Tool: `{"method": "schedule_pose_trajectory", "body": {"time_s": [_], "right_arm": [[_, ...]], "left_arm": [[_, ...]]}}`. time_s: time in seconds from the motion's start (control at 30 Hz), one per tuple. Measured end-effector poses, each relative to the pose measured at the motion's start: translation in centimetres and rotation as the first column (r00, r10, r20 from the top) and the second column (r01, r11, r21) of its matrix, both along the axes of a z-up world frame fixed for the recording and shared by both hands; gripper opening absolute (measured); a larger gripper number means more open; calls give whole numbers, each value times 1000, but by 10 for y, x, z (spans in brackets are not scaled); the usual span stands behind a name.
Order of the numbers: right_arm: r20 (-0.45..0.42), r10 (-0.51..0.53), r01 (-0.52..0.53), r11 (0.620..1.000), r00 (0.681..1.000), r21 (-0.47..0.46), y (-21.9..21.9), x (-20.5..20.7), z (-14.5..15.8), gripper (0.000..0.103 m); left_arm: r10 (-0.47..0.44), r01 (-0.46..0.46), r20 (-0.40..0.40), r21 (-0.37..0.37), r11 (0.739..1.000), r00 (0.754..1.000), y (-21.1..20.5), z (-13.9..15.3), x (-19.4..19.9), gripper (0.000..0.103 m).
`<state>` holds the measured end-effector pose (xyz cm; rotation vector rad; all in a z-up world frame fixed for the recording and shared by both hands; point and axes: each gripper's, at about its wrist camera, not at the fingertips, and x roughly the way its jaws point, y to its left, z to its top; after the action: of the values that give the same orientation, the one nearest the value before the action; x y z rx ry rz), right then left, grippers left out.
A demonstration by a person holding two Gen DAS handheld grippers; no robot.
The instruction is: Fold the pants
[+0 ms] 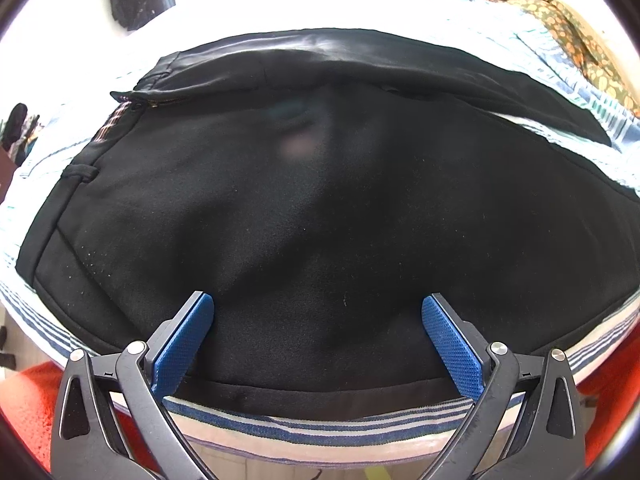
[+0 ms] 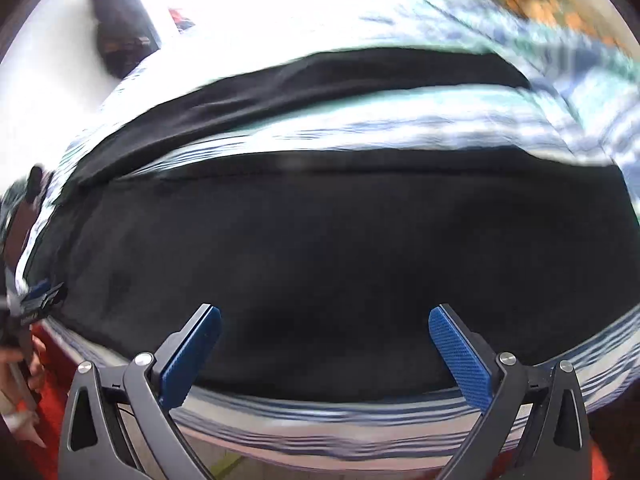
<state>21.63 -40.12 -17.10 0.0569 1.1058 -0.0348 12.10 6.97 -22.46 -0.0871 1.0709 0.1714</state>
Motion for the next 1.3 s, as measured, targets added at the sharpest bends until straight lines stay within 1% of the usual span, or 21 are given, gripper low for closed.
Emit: {"method": "schedule_pose_trajectory", "body": {"time_s": [0.07, 0.1, 0.13, 0.17, 0.2, 0.3, 0.4, 0.47, 0.53, 0.6, 0.67, 0.7, 0.73, 0.77, 0.87, 0.97, 1.07, 1.13, 1.2, 1.27, 1.3], "right_arm": [[-16, -166, 163, 982, 986, -97, -66, 3, 4, 103], [-23, -247, 244, 964, 969, -109, -97, 0, 5, 103], [-25, -304, 304, 953, 952, -14, -123, -4, 7, 103], [-11, -331, 330, 938, 944, 102, -138, -9, 10, 103], [15, -341, 336, 933, 940, 128, -140, -13, 17, 102], [129, -290, 292, 956, 948, -2, -109, -26, 33, 103], [309, -197, 229, 971, 930, -71, -67, -46, 58, 103], [353, -121, 168, 980, 928, -105, -45, -49, 63, 103], [287, -71, 110, 987, 955, -119, -36, -33, 58, 103], [205, -71, 90, 992, 976, -86, -39, -13, 45, 103], [82, -143, 143, 990, 986, 0, -58, 1, 26, 103], [6, -207, 206, 978, 978, 28, -72, 6, 13, 103], [-18, -253, 254, 966, 967, 47, -83, 6, 7, 103], [6, -269, 268, 961, 963, 64, -85, 5, 10, 103], [50, -261, 261, 965, 964, -3, -72, 1, 22, 103], [115, -239, 244, 969, 964, -34, -54, -9, 33, 103], [136, -183, 195, 978, 974, -78, -36, -13, 43, 103], [111, -138, 150, 982, 984, -112, -20, -9, 48, 103], [73, -63, 71, 991, 995, -117, 4, -3, 52, 103], [59, 37, -31, 994, 998, -100, 37, 8, 56, 103], [63, 86, -80, 993, 994, -89, 52, 16, 58, 103]], "left_arm": [[2, -2, -8, 2, 1000, 1000, 0, 1, 1, 103], [4, -4, -9, 6, 1000, 1000, -1, 1, 2, 102], [5, -5, -8, 11, 1000, 1000, -2, 1, 2, 103], [4, -4, -10, 18, 1000, 1000, -3, 2, 3, 103], [2, -2, -14, 23, 1000, 1000, -4, 4, 4, 102], [12, -12, 21, 11, 1000, 1000, -5, 19, 6, 102], [9, -10, 98, 5, 1000, 995, -6, 40, 11, 102], [-2, 3, 103, -7, 1000, 995, -5, 42, 20, 102], [-8, 11, 53, -46, 999, 999, -1, 29, 30, 102], [4, -4, -15, -55, 998, 1000, 2, 7, 34, 102], [-26, 26, 30, -11, 1000, 999, -4, 4, 26, 102], [-33, 33, 31, 1, 999, 999, -6, 5, 25, 102], [-32, 32, 28, 0, 999, 999, -7, 6, 23, 102], [-29, 29, 23, -7, 1000, 999, -7, 7, 23, 102], [4, -4, -10, -33, 999, 1000, -4, 21, 26, 102], [12, -9, 58, -50, 999, 998, -6, 47, 34, 102], [2, 8, 103, -99, 995, 995, 2, 74, 65, 102], [17, -2, 131, -117, 993, 991, 14, 89, 93, 102], [65, -43, 178, -124, 991, 982, 30, 101, 120, 102], [98, -71, 194, -141, 987, 976, 46, 97, 151, 102], [114, -90, 173, -142, 986, 978, 54, 85, 167, 102]]}}
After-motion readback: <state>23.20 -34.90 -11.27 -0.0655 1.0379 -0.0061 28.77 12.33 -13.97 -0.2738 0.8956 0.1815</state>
